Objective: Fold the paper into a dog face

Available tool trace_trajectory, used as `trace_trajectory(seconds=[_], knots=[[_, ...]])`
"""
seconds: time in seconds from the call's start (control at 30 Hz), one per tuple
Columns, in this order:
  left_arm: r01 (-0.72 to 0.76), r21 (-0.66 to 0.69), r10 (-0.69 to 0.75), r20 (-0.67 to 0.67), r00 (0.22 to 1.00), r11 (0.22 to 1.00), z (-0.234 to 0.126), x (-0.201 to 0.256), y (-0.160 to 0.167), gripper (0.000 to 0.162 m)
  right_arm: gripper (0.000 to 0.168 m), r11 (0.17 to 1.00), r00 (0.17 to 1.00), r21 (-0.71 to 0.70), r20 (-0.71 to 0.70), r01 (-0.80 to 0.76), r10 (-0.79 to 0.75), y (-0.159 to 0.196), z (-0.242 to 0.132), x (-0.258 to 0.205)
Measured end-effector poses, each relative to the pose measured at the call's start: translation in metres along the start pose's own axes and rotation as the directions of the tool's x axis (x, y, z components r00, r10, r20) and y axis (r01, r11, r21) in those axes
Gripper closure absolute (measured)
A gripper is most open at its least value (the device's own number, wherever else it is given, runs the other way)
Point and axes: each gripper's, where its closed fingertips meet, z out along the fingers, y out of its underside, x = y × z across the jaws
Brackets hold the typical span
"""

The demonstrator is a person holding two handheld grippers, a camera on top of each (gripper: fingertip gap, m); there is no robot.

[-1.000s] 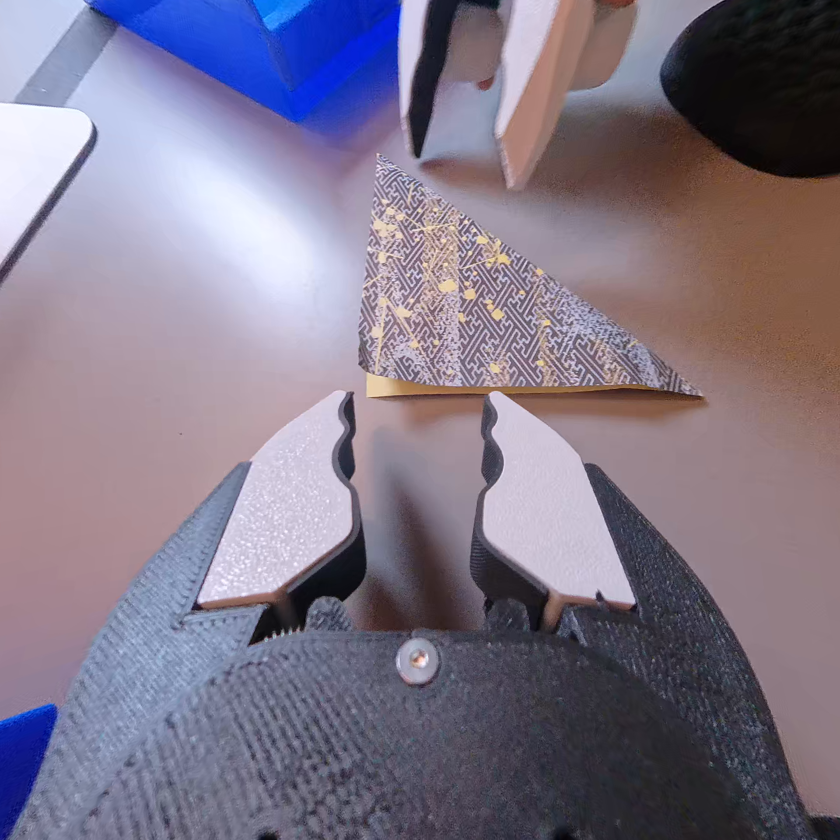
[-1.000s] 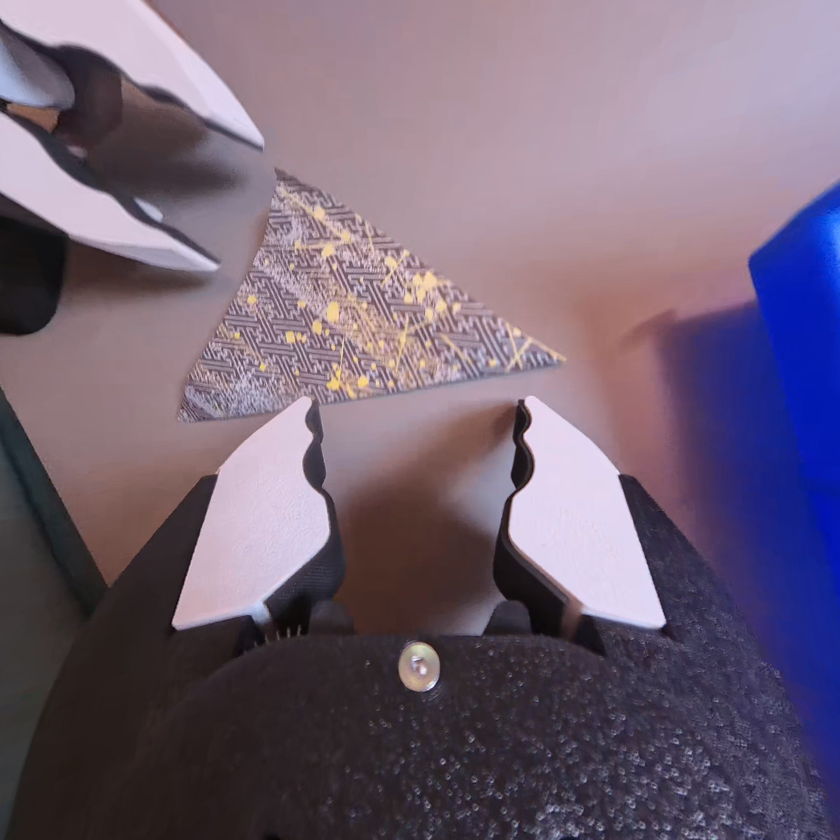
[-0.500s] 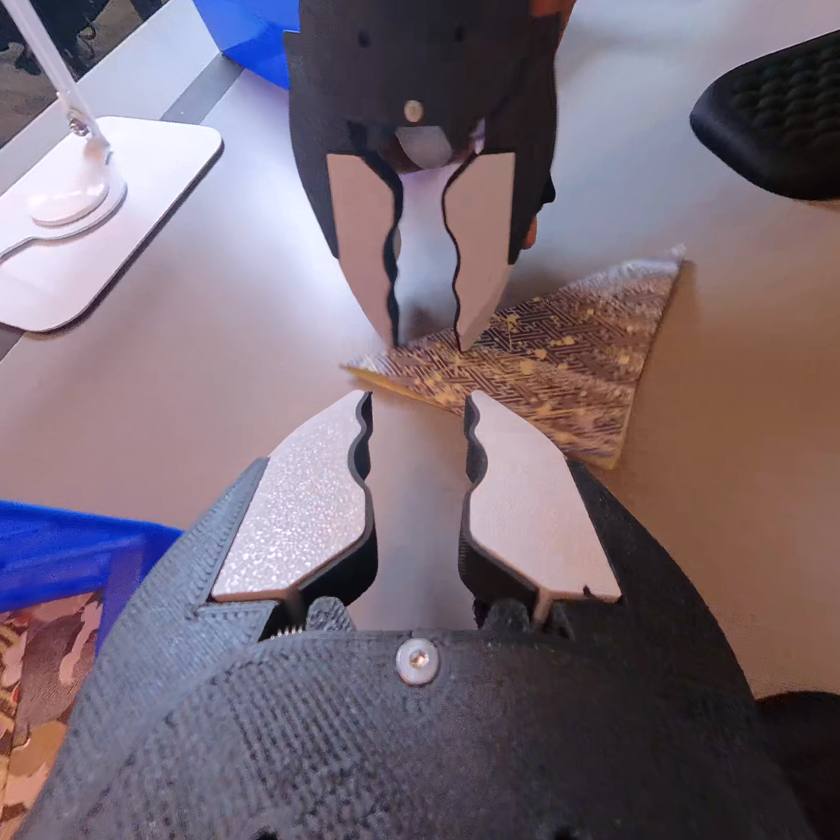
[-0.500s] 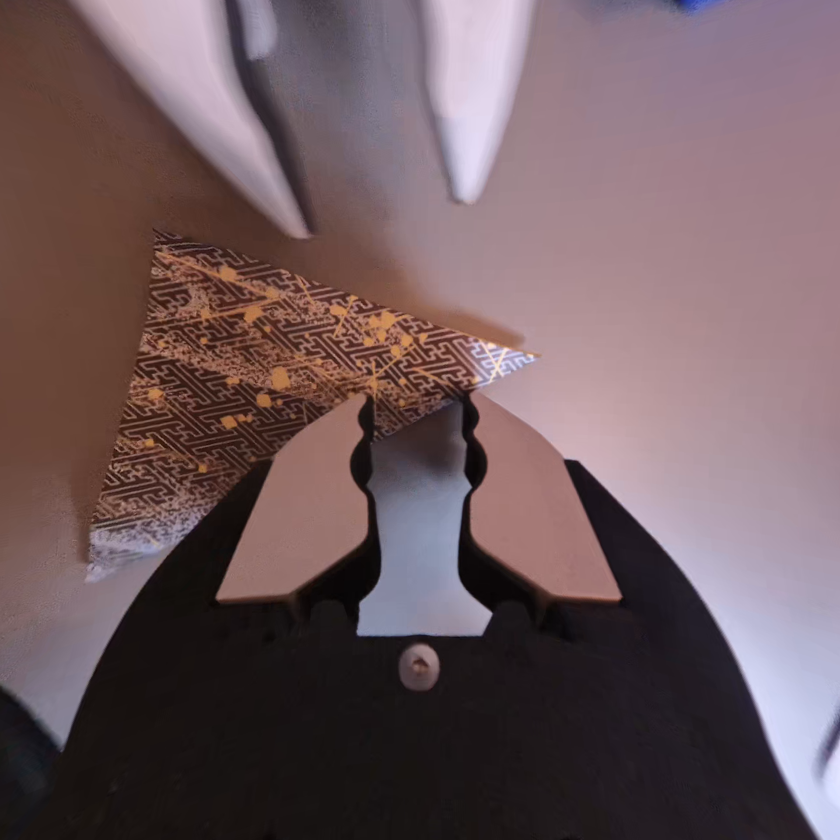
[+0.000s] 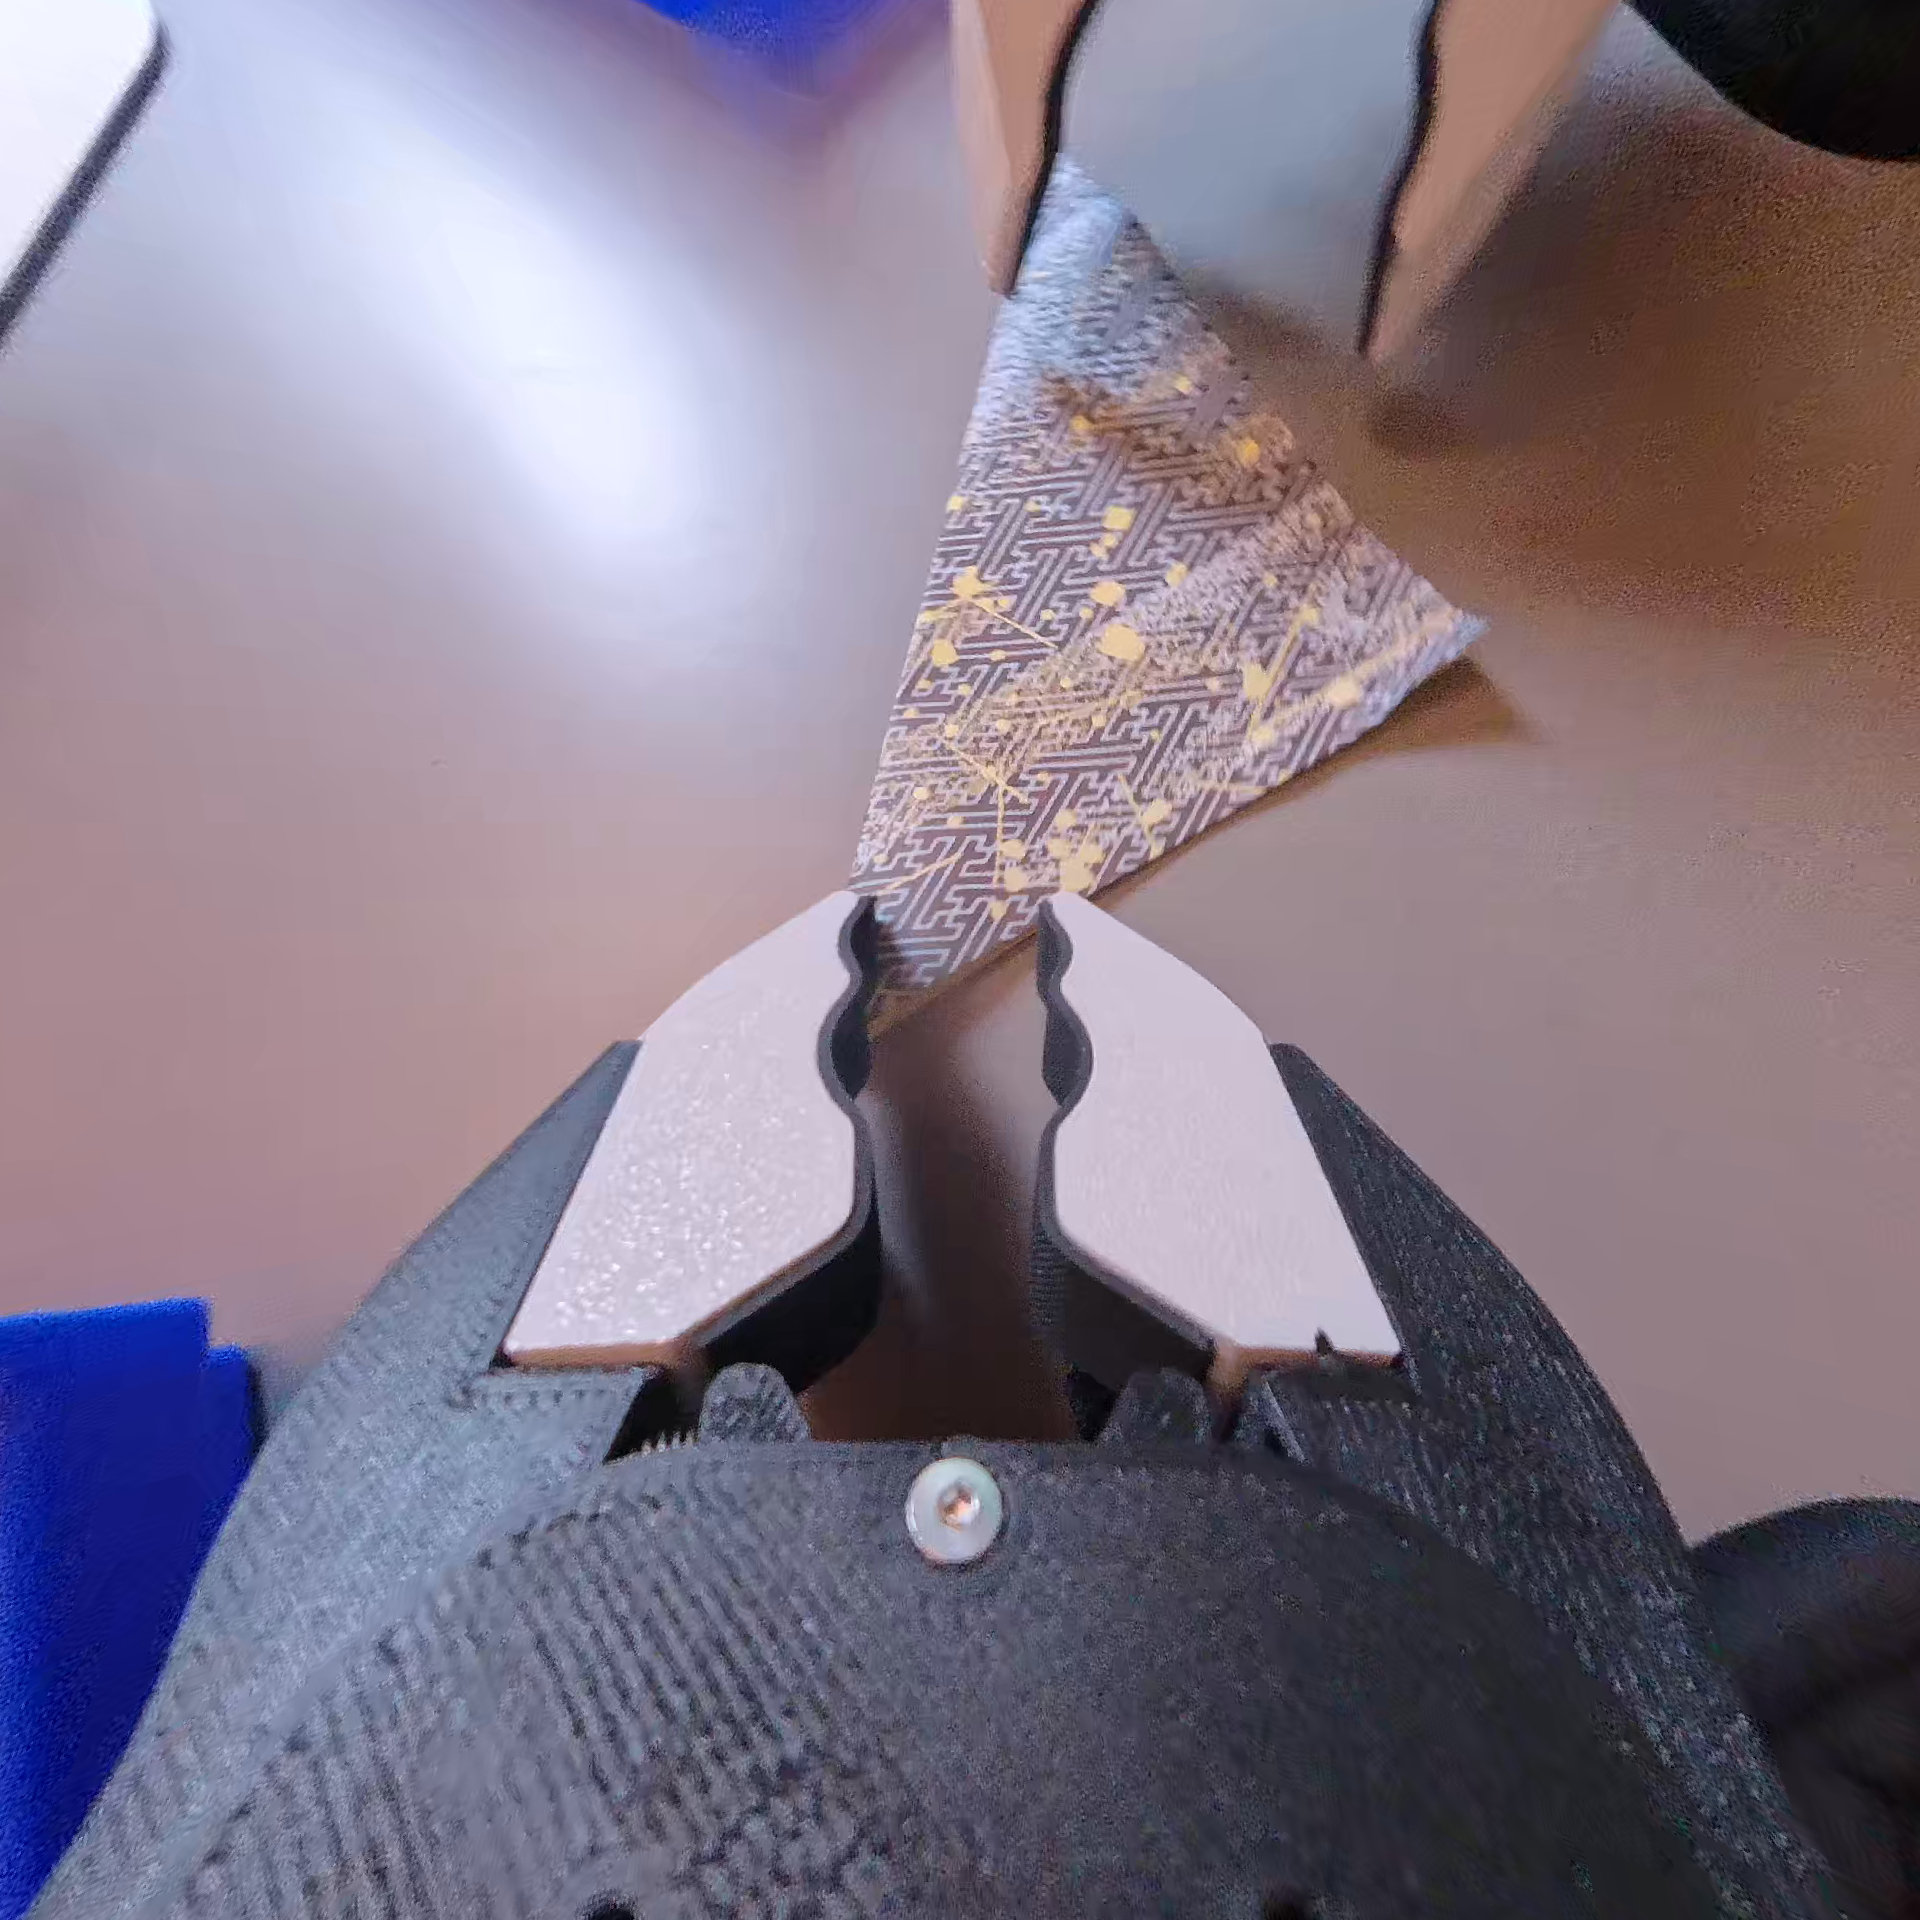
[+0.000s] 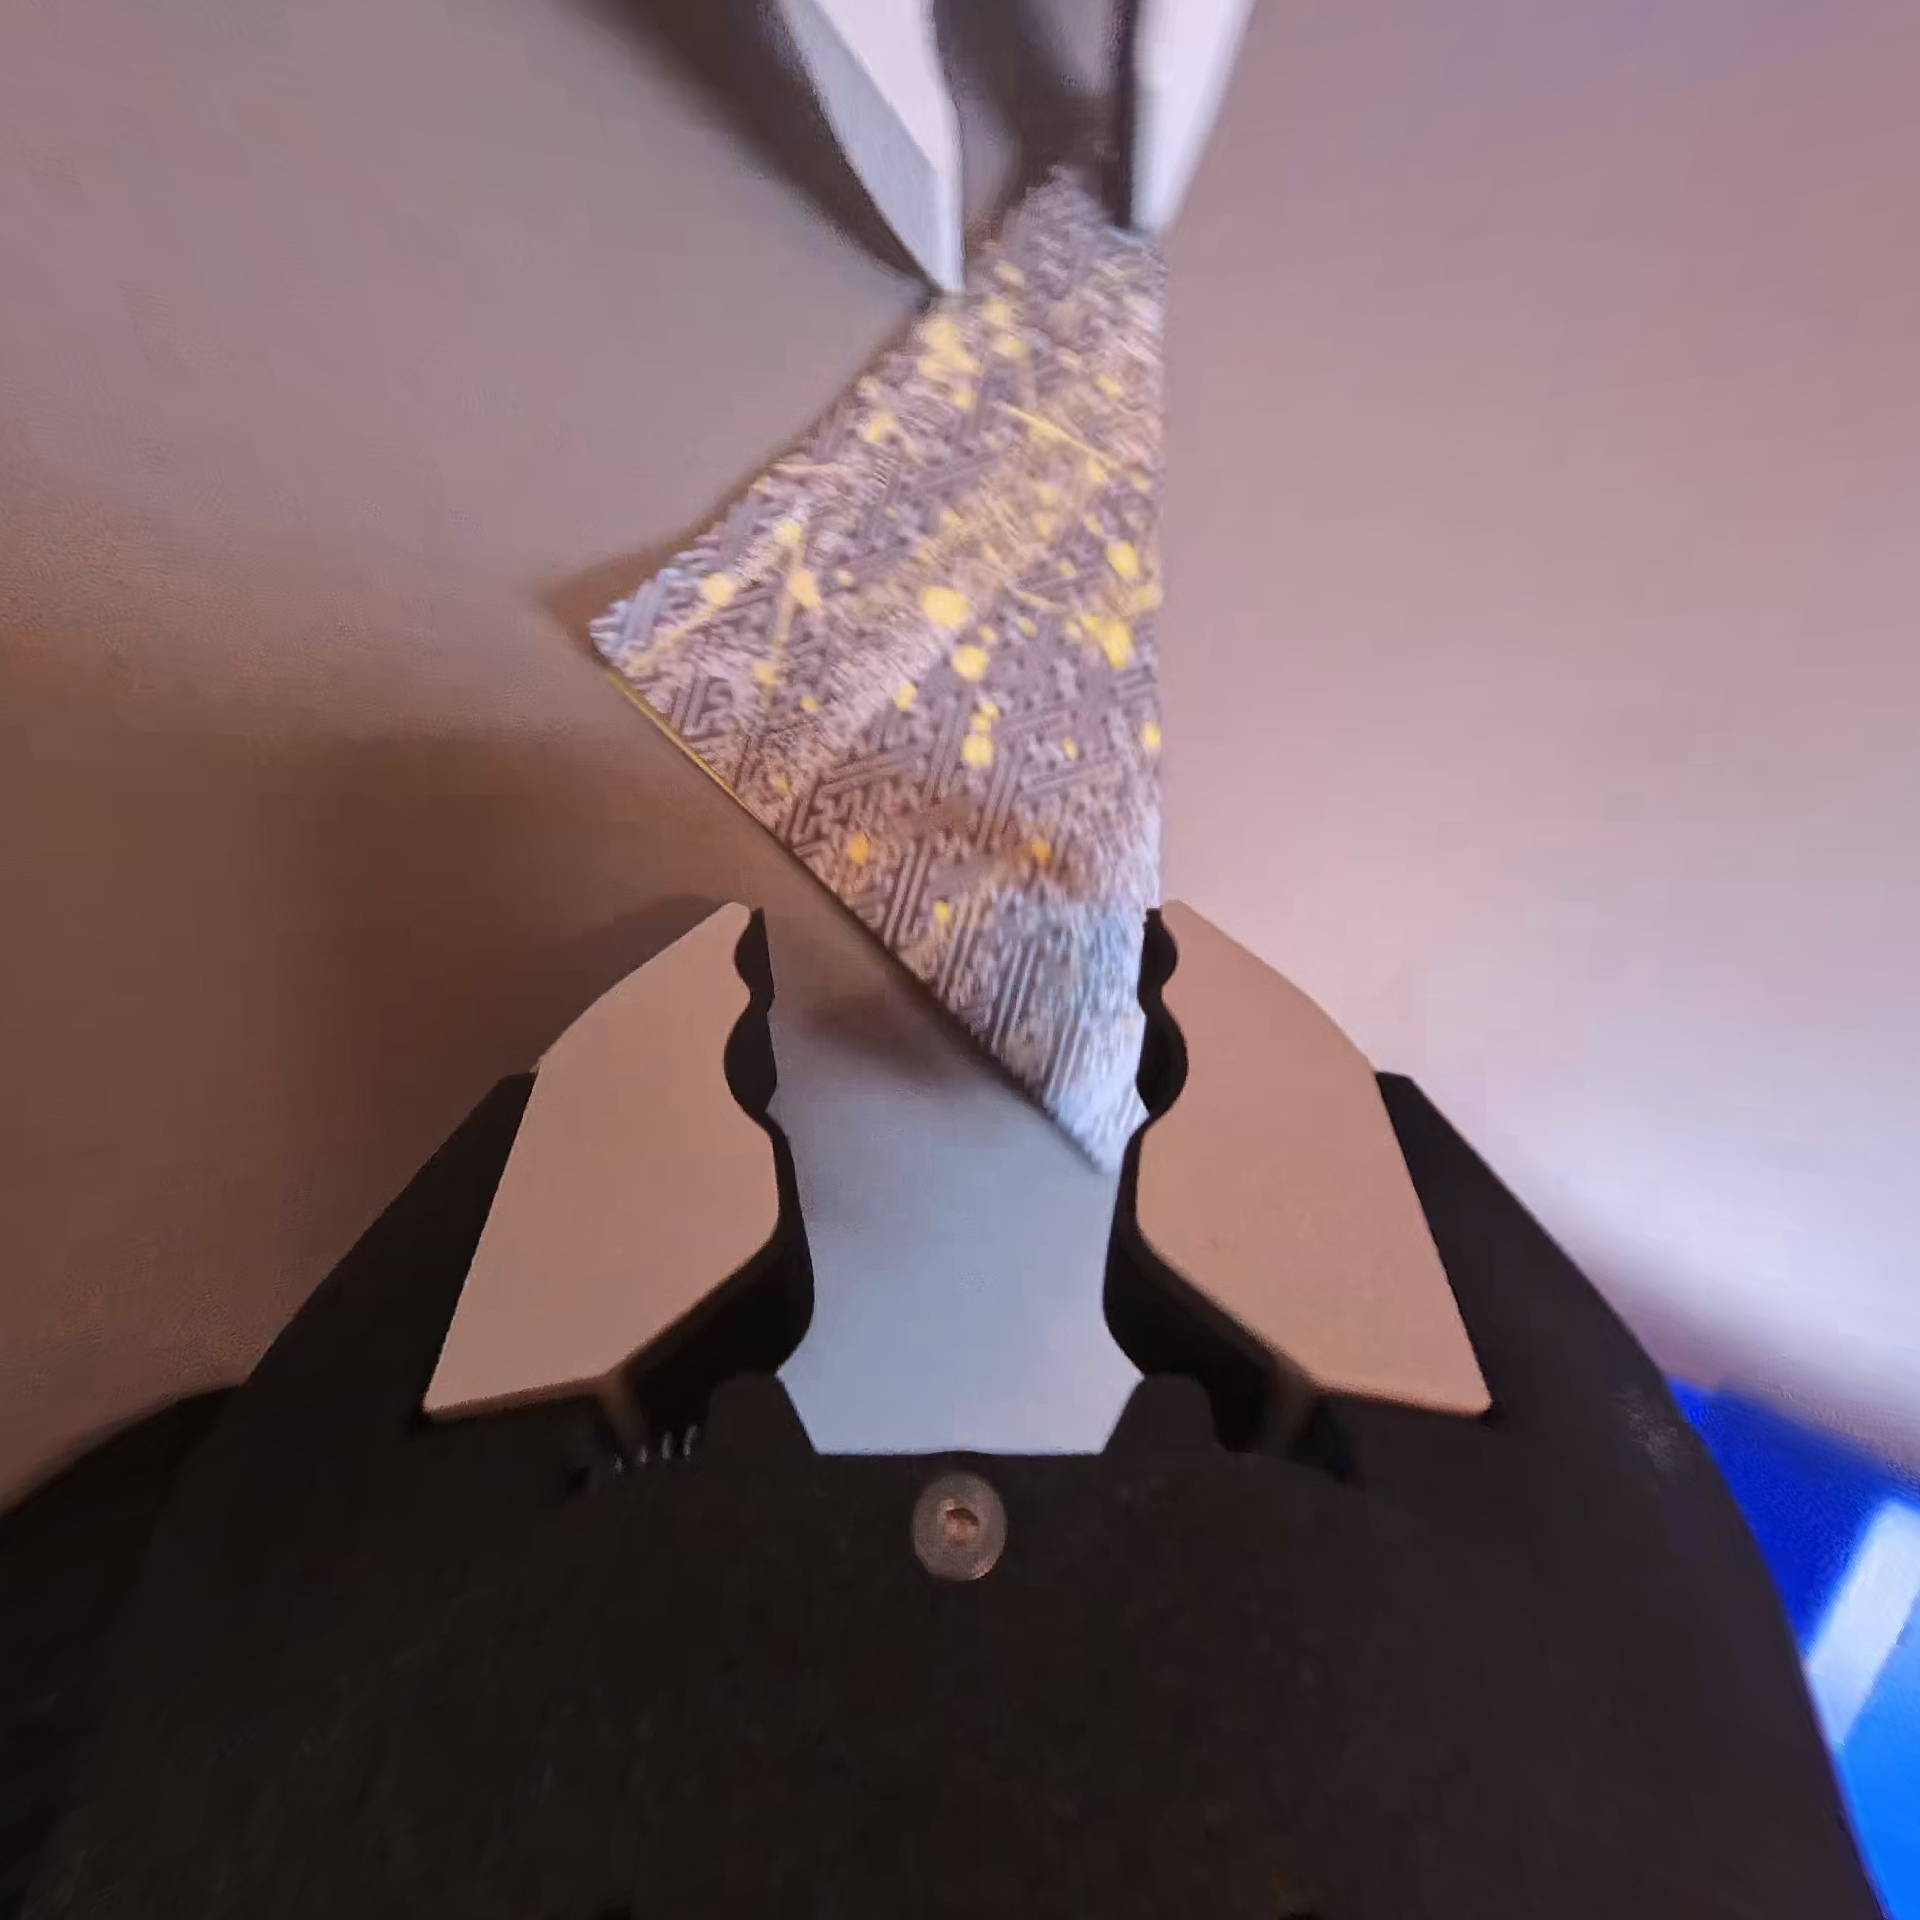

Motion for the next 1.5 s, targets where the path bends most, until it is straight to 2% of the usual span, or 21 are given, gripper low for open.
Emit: trace_trajectory(seconds=[0.1, 0.2, 0.3, 0.43, 0.57, 0.77, 0.9, 1.17, 1.23, 1.27, 1.33, 1.5], knots=[[-0.031, -0.008, 0.031, -0.066, 0.997, 0.999, 0.000, 0.017, -0.005, 0.137, 0.106, 0.986, 0.989, 0.086, -0.034, -0.140, 0.144, 0.022, -0.018, 0.014], [-0.033, 0.073, 0.042, -0.116, 0.992, 0.997, -0.009, 0.026, -0.025, 0.140, 0.122, 0.962, 0.972, 0.154, -0.024, -0.227, 0.233, 0.035, -0.031, 0.027], [0.001, 0.139, 0.017, -0.125, 0.992, 0.990, -0.007, 0.021, -0.050, 0.146, 0.137, 0.936, 0.948, 0.156, 0.007, -0.315, 0.318, 0.046, -0.033, 0.039], [-0.112, 0.021, 0.114, -0.094, 0.989, 0.993, 0.032, 0.022, -0.058, 0.156, 0.142, 0.914, 0.920, 0.106, 0.062, -0.391, 0.387, 0.052, -0.026, 0.040], [-0.208, -0.077, 0.198, -0.115, 0.973, 0.975, 0.065, 0.030, -0.057, 0.159, 0.143, 0.924, 0.926, 0.073, 0.039, -0.376, 0.374, 0.056, -0.021, 0.035], [-0.206, -0.066, 0.199, -0.090, 0.976, 0.976, 0.068, 0.033, -0.060, 0.162, 0.157, 0.935, 0.938, 0.084, 0.005, -0.345, 0.345, 0.056, -0.019, 0.039], [-0.193, -0.064, 0.188, -0.069, 0.980, 0.979, 0.068, 0.033, -0.060, 0.162, 0.168, 0.929, 0.939, 0.135, 0.044, -0.344, 0.341, 0.053, -0.016, 0.040], [-0.172, -0.069, 0.168, -0.059, 0.984, 0.983, 0.068, 0.033, -0.060, 0.162, 0.168, 0.890, 0.934, 0.282, 0.092, -0.357, 0.346, 0.041, -0.038, 0.040], [-0.174, -0.068, 0.170, -0.054, 0.984, 0.982, 0.068, 0.033, -0.060, 0.162, 0.166, 0.897, 0.926, 0.239, 0.036, -0.372, 0.375, 0.053, -0.040, 0.046], [-0.174, -0.068, 0.171, -0.052, 0.984, 0.982, 0.068, 0.033, -0.060, 0.162, 0.153, 0.898, 0.920, 0.207, 0.023, -0.388, 0.392, 0.060, -0.039, 0.047], [-0.179, -0.069, 0.176, -0.045, 0.983, 0.981, 0.068, 0.033, -0.060, 0.162, 0.146, 0.890, 0.907, 0.180, 0.026, -0.419, 0.421, 0.066, -0.036, 0.047], [-0.206, -0.073, 0.204, -0.031, 0.978, 0.976, 0.067, 0.035, -0.060, 0.162, 0.147, 0.920, 0.929, 0.132, 0.035, -0.370, 0.369, 0.064, -0.025, 0.041]])
